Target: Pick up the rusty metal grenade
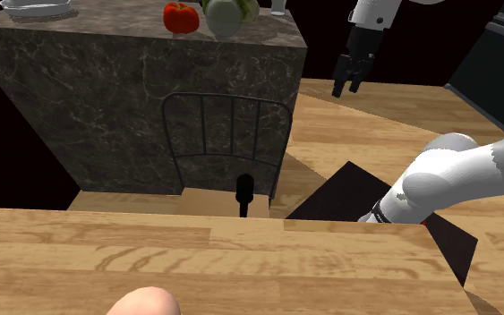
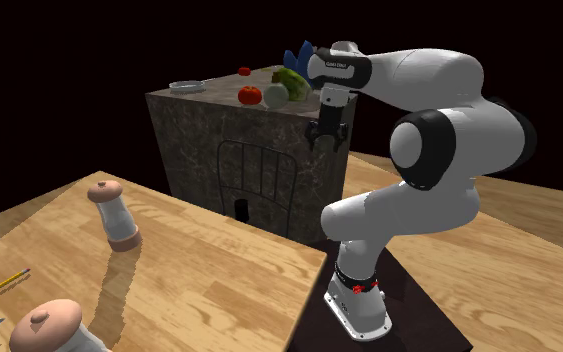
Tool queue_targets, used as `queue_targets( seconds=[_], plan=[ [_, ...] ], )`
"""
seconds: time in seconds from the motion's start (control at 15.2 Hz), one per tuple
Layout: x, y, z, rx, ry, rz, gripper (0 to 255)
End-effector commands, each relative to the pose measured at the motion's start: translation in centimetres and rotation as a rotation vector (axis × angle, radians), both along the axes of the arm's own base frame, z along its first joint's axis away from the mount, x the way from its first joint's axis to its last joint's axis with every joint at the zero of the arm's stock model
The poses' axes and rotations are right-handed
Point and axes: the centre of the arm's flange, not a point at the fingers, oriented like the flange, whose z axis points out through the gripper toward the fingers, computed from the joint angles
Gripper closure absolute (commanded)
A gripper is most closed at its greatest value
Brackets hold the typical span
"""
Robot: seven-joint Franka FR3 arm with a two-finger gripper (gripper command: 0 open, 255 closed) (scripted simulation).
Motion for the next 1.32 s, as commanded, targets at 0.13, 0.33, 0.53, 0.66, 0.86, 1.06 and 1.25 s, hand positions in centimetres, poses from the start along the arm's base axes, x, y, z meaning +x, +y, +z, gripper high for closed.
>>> queue_targets(
  seconds=[0.13,0.33,0.53,0.66,0.86,1.06,1.25],
  plan=[
    [0.4,2.4,-1.3,-0.008,0.003,-0.009,0],
    [1.0,5.9,-3.3,-0.019,0.006,-0.023,0],
    [1.7,9.4,-5.3,-0.031,0.01,-0.037,0],
    [2.2,11.7,-6.7,-0.038,0.013,-0.047,0],
    [2.9,15.1,-8.7,-0.05,0.017,-0.061,0],
    [3.7,18.5,-10.9,-0.061,0.02,-0.075,0],
    [4.5,21.9,-13.1,-0.073,0.024,-0.089,0]
  ],
)
